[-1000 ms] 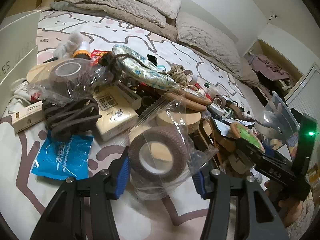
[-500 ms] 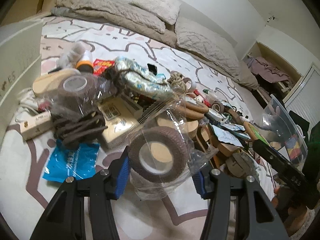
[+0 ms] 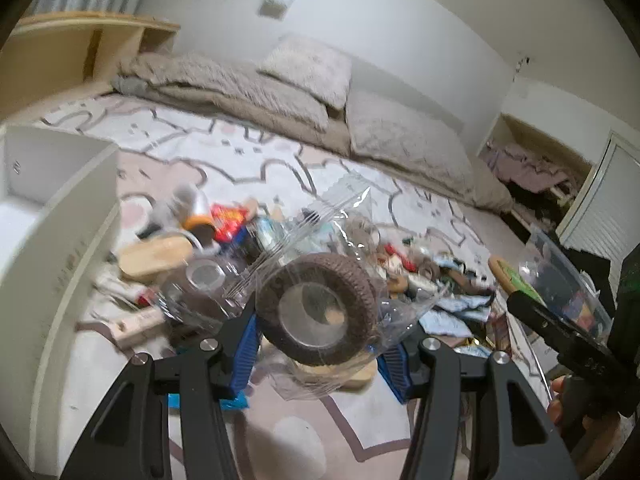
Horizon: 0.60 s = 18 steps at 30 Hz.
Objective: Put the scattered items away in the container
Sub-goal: 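Lift the tape roll with the left tool while the right tool lifts the coaster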
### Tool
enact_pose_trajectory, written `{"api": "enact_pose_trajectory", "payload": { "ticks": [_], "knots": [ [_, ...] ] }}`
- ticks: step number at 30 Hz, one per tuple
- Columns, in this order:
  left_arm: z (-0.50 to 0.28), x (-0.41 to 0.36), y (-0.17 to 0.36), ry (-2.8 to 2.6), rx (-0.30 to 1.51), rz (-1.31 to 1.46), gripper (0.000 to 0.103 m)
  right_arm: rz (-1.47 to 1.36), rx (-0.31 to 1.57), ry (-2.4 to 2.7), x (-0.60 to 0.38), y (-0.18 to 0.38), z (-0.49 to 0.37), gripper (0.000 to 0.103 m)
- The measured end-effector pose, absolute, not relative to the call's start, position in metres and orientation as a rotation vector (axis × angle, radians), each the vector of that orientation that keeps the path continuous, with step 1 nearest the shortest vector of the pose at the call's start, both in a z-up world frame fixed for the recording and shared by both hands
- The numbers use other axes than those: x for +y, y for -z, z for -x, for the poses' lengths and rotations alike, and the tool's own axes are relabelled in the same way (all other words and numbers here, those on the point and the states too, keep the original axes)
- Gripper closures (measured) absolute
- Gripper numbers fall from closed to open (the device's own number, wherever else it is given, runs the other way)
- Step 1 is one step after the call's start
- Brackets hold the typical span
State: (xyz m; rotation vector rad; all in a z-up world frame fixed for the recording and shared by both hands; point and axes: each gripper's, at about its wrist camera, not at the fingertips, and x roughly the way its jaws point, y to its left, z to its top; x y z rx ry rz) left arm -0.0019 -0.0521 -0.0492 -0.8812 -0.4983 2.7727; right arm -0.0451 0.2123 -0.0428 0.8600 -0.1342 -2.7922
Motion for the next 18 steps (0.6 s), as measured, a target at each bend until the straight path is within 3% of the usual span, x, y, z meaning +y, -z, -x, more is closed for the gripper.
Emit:
{"api": "enact_pose_trajectory", "payload": {
  "ticks": [18],
  "knots": [
    [-0.053, -0.147, -0.018, -2.965, -0.636, 0.542, 0.049, -0.646, -0.136, 2.654, 0.129, -0.021, 0.028, 0.004]
  ]
}}
